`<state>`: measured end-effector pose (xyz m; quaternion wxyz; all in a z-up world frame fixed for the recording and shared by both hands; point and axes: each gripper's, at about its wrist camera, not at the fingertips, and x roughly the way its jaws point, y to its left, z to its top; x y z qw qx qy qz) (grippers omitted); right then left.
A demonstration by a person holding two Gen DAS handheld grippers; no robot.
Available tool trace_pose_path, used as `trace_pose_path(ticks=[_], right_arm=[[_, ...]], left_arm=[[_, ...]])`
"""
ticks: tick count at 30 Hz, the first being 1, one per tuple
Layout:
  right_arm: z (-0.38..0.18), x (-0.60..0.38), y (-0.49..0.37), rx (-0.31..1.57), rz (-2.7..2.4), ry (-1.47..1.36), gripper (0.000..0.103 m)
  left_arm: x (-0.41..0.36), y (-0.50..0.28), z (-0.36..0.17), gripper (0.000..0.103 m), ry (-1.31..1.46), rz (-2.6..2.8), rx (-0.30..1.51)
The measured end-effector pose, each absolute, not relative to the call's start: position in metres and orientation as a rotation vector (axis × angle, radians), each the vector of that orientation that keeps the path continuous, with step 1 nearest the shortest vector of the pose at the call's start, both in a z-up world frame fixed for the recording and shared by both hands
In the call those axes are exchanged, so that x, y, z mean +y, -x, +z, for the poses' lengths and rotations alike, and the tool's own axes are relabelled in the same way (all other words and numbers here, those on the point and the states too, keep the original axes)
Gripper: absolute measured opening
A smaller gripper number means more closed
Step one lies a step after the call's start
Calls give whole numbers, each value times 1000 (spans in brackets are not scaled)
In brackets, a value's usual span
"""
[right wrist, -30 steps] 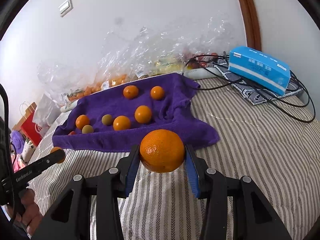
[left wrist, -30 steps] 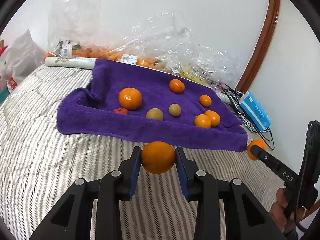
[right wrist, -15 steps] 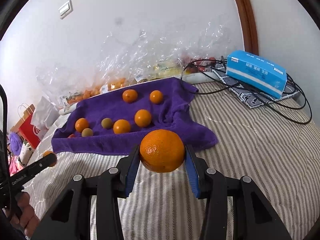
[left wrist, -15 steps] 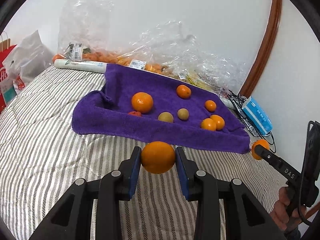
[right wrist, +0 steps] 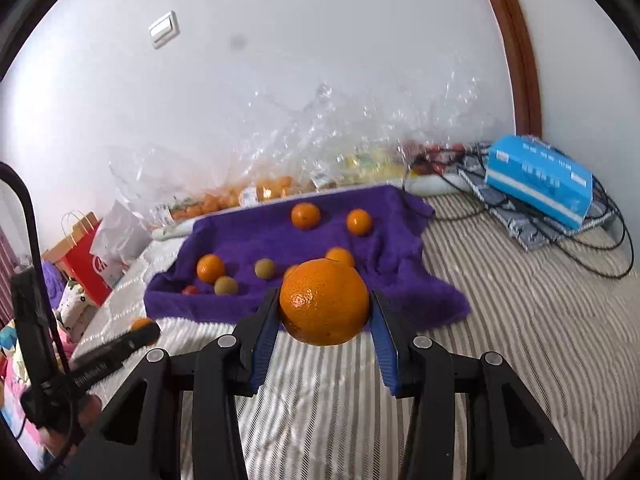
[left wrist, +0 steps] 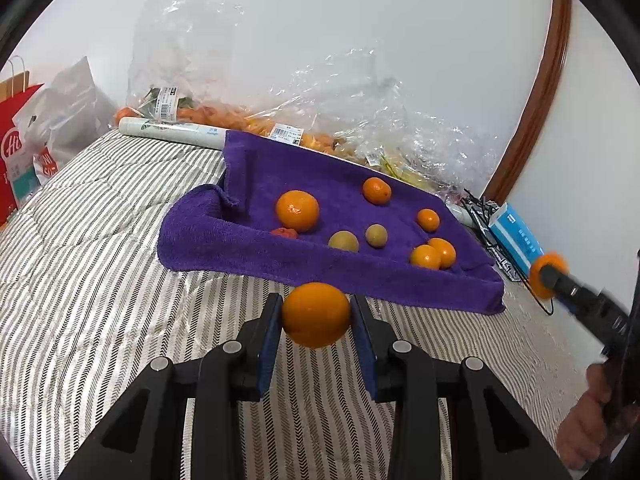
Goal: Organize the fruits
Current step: 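Carry both held oranges up over the purple towel with both tools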
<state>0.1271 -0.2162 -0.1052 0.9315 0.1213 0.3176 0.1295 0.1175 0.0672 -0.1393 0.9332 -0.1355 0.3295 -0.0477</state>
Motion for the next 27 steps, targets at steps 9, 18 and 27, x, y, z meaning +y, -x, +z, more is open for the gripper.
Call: trace_pose_path(ticks=[9,18,27], right_arm=[[-87,-205,-142,604,327,-238,44],[-80,-196,-162,584,356,-218,44],[-59,-190,-181,551,337,-169,44]], left_arm=[[86,-117,-132,33,282,-48,666],[92,-128,-97,33,212,-21,621],[83,-158,-61,33,185,-36,574]])
